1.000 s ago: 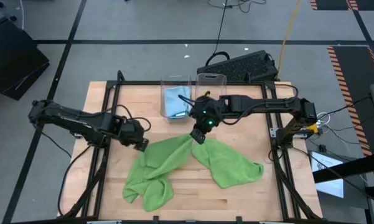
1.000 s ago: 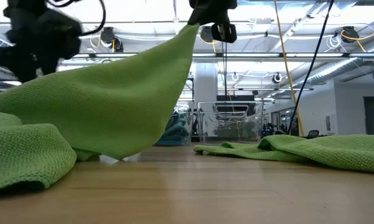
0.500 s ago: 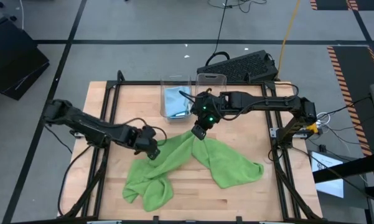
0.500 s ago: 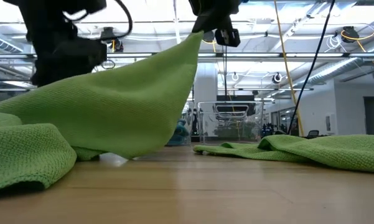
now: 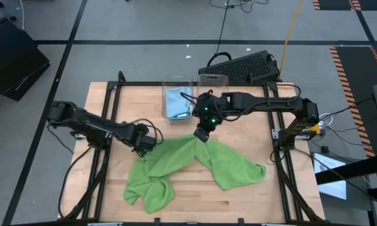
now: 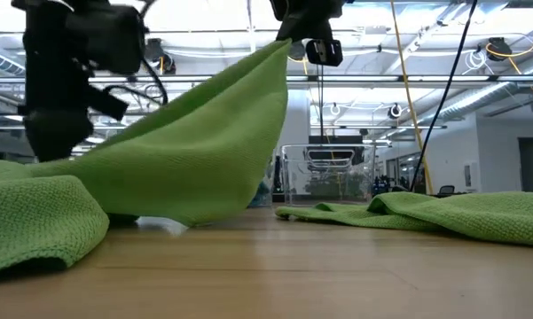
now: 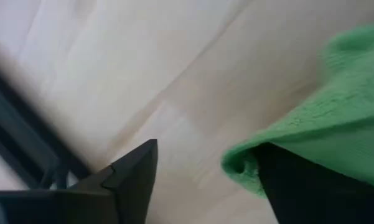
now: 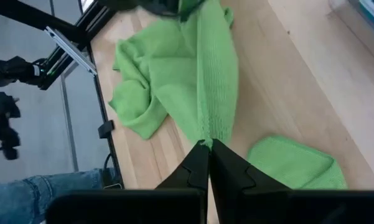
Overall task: Fold microfiber towels
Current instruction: Fold the top left green microfiber towel
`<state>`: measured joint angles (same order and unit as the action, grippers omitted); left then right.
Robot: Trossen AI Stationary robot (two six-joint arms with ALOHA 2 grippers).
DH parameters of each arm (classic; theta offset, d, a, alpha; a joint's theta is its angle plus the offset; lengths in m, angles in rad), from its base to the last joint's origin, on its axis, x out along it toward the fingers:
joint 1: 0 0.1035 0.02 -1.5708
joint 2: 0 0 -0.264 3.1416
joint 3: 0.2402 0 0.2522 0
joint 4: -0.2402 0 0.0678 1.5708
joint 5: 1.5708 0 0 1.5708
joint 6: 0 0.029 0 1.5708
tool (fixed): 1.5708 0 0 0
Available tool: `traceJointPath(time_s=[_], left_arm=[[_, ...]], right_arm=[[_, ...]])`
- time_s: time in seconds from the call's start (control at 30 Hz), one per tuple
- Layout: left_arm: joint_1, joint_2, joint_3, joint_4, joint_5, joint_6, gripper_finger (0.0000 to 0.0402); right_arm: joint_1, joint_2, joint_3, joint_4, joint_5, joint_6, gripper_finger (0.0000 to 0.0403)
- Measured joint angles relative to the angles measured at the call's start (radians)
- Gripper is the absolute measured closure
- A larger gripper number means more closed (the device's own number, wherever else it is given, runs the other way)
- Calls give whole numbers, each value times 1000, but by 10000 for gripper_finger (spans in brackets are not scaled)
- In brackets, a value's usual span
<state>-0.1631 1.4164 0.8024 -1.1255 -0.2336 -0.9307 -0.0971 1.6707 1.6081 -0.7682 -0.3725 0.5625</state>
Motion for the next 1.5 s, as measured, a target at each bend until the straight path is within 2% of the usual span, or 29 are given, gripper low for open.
traceJointPath(time_s=[0.2, 0.4, 0.5, 0.57, 0.67, 0.8, 0.93, 1.03, 1.27, 1.5], left_arm=[[8, -232, 1, 63, 32, 121, 195], [59, -386, -34, 44, 0, 72, 251], [86, -439, -78, 169, 21, 81, 261], [97, -455, -115, 296, 52, 88, 253], [109, -428, -172, 400, 84, 44, 223], [119, -338, -215, 447, 98, -52, 172], [119, -256, -219, 552, 99, -52, 132], [119, -189, -218, 635, 103, -44, 118], [123, -57, -219, 607, 150, -188, 127], [119, -50, -208, 582, 77, -174, 177]], right_arm=[[0, 0, 0, -34, -2, -3, 403], [0, 0, 0, -36, -3, -3, 403], [0, 0, 0, -27, -2, -1, 403], [0, 0, 0, -25, -2, 1, 403], [0, 0, 0, -20, -2, 4, 403], [0, 0, 0, -17, -2, 19, 403], [1, 0, 0, -14, -2, 27, 403], [1, 0, 0, -14, -2, 26, 403], [1, 0, 0, -15, -2, 27, 403], [0, 0, 0, -20, -3, 27, 403]])
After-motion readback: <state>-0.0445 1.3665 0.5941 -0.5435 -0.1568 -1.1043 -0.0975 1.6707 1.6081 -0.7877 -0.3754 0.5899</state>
